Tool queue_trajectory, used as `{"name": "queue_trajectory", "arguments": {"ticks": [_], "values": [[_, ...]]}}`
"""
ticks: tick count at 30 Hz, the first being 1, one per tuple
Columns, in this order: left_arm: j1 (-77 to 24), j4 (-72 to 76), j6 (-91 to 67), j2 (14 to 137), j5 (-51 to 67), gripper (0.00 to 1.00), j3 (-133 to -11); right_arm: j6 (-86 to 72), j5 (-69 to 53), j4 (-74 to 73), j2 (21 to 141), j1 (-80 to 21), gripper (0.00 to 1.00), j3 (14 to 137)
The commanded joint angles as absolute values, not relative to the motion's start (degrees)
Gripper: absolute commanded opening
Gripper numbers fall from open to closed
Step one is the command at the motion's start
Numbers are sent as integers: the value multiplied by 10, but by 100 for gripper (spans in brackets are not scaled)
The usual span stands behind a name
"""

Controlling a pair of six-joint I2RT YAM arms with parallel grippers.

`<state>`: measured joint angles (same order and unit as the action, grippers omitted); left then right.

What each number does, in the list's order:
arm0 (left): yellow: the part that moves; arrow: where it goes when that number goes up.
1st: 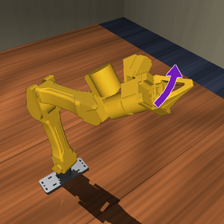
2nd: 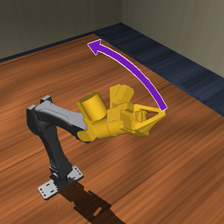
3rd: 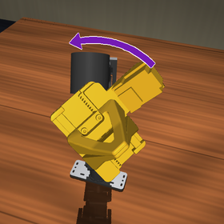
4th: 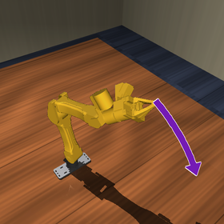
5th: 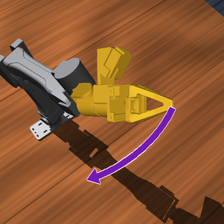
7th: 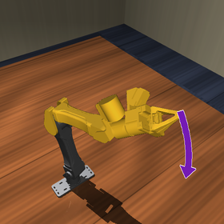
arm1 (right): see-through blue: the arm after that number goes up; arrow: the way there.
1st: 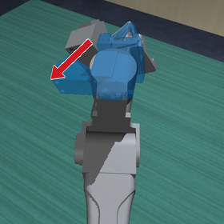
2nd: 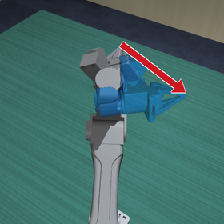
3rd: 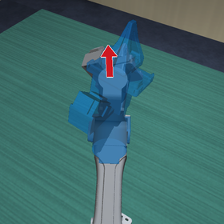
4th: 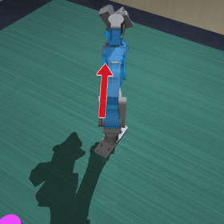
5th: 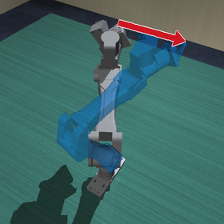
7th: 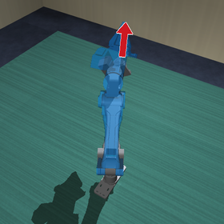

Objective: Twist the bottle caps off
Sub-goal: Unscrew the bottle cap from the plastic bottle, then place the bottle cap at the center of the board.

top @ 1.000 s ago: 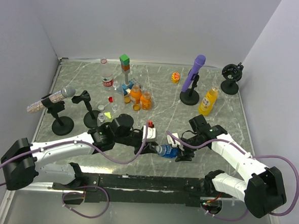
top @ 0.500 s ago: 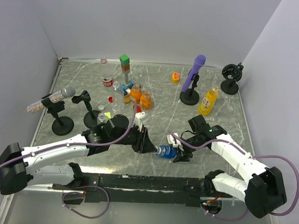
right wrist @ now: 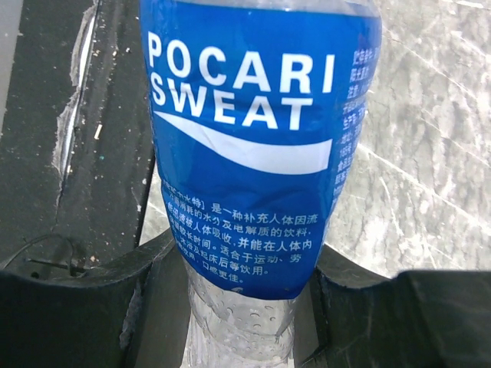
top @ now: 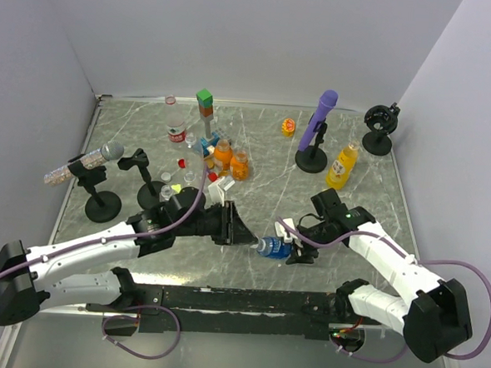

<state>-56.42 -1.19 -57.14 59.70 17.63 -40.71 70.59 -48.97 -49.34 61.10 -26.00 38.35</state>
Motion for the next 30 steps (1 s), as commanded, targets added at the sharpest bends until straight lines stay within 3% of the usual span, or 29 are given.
{"name": "queue_trajectory", "arguments": {"ticks": [1,8,15,24,30], "values": [[-562,1,-641,577,171,1,-415,715,-489,-500,587,-258,18,387],[-573,-163,-516,551,102,1,-452,705,-472,-494,574,-255,18,388],[-624,-241,-468,484,-43,2,-386,703,-471,-493,568,-248,18,389],[-646,-273,-454,626,-218,20,-405,700,-471,-494,570,-240,19,389],[-646,-273,-463,737,-258,25,-420,703,-475,-497,563,-229,19,388]]}}
